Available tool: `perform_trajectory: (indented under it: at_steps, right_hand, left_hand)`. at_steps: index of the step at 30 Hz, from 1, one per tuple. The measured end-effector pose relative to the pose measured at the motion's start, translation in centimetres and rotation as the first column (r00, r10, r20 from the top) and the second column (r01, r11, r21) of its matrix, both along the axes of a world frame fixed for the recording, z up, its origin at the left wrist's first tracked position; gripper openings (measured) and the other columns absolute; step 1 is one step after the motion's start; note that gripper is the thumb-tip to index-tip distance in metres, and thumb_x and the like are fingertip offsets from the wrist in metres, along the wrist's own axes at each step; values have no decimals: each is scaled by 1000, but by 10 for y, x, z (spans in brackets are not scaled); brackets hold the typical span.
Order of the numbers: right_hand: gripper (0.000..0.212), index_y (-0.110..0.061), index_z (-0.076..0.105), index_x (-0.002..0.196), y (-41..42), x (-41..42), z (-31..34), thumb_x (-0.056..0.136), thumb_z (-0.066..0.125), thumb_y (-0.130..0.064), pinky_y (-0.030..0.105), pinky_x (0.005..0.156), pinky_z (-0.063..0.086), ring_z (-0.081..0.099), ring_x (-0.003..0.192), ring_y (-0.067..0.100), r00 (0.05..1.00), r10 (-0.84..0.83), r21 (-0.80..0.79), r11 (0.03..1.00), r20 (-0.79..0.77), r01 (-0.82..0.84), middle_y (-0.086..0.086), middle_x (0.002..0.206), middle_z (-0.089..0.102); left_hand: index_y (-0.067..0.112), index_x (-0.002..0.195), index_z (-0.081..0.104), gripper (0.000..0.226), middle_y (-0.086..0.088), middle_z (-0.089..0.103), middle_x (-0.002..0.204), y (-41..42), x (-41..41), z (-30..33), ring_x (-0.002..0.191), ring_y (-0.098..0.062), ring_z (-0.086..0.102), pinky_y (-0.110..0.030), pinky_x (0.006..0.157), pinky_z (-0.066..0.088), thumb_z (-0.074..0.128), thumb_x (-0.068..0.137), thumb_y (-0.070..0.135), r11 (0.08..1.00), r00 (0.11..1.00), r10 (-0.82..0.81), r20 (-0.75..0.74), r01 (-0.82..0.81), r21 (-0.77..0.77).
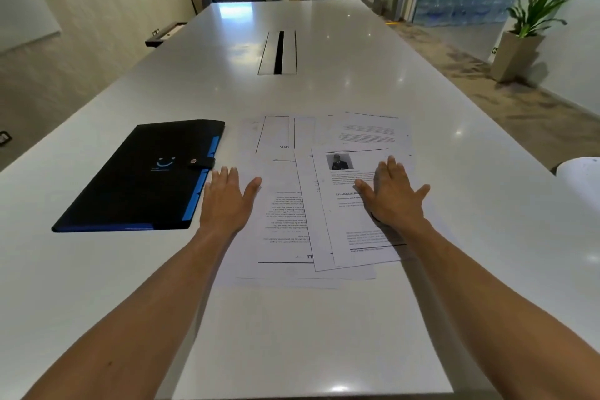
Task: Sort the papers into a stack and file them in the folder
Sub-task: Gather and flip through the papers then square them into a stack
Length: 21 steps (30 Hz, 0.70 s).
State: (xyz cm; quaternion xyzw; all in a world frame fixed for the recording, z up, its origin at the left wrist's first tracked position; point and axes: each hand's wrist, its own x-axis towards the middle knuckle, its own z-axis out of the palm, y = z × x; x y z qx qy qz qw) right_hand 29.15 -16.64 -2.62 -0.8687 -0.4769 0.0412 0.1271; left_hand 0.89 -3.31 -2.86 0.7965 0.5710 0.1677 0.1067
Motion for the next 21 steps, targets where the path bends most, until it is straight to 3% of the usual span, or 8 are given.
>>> perform_trajectory:
  at_steps: [8,14,21]
  right_hand:
    - [84,-14,19,152,6,-14,2,90,37,-67,68,110,13,4,149,26,999,-41,35,999,19,40,11,163,5]
    - [84,-14,20,152,7,-24,6,90,36,-68,64,111,15,11,148,29,999,-45,1,999,31,45,13,162,10]
    - [81,-12,25,150,7,-41,5,91,35,-67,55,116,14,15,147,29,1000,-4,32,999,14,3,16,161,18]
  left_hand:
    - [9,147,32,69,-15,24,157,-16,19,15,144,-33,21,-48,113,25,47,94,51,979,975,203,95,-200,-40]
    - [14,143,34,74,-14,34,147,-22,36,32,129,-34,35,-48,102,35,59,83,51,951,957,282,70,-269,-153]
    - [17,145,31,80,-11,33,144,-29,40,45,126,-31,40,-47,98,44,74,79,34,926,895,297,332,-185,-328]
